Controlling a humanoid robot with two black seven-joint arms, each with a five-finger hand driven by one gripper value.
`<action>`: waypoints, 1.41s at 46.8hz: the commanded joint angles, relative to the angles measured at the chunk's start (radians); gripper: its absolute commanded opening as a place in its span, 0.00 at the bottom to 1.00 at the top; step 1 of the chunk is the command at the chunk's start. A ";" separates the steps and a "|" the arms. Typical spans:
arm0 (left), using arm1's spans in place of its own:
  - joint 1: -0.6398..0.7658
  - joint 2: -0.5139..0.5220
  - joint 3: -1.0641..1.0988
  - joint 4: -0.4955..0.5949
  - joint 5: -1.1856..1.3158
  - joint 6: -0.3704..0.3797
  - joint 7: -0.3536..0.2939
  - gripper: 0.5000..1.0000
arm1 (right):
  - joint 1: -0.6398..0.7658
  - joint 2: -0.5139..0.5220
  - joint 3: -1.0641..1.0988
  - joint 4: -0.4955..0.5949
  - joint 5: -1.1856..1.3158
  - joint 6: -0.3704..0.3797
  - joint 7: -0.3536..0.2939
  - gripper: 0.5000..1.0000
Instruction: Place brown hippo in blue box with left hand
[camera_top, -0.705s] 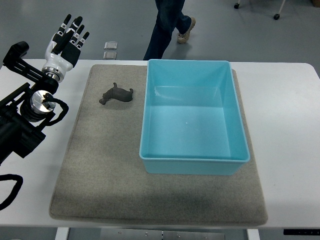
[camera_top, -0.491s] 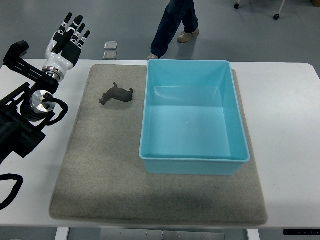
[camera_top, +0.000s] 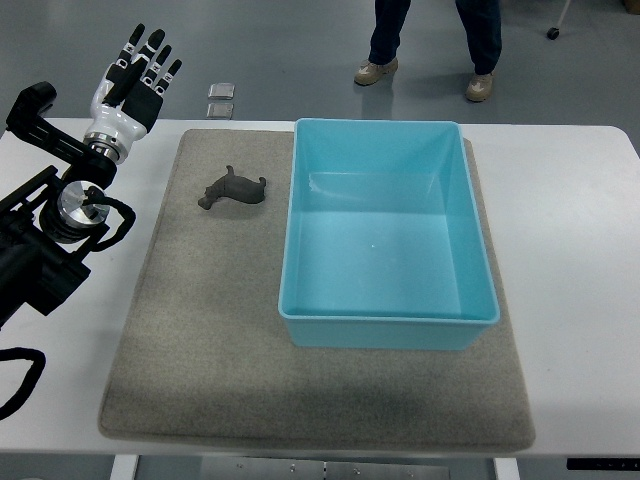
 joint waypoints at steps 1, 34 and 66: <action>0.001 0.002 -0.008 0.000 0.000 0.004 -0.001 0.99 | 0.000 0.000 0.000 0.000 0.000 0.000 0.001 0.87; -0.054 0.034 -0.011 0.003 0.008 0.052 -0.001 0.99 | 0.000 0.000 0.000 0.000 0.000 0.000 -0.001 0.87; -0.054 0.083 0.081 0.078 0.185 -0.156 -0.001 0.99 | 0.000 0.000 0.000 0.000 0.000 0.000 0.001 0.87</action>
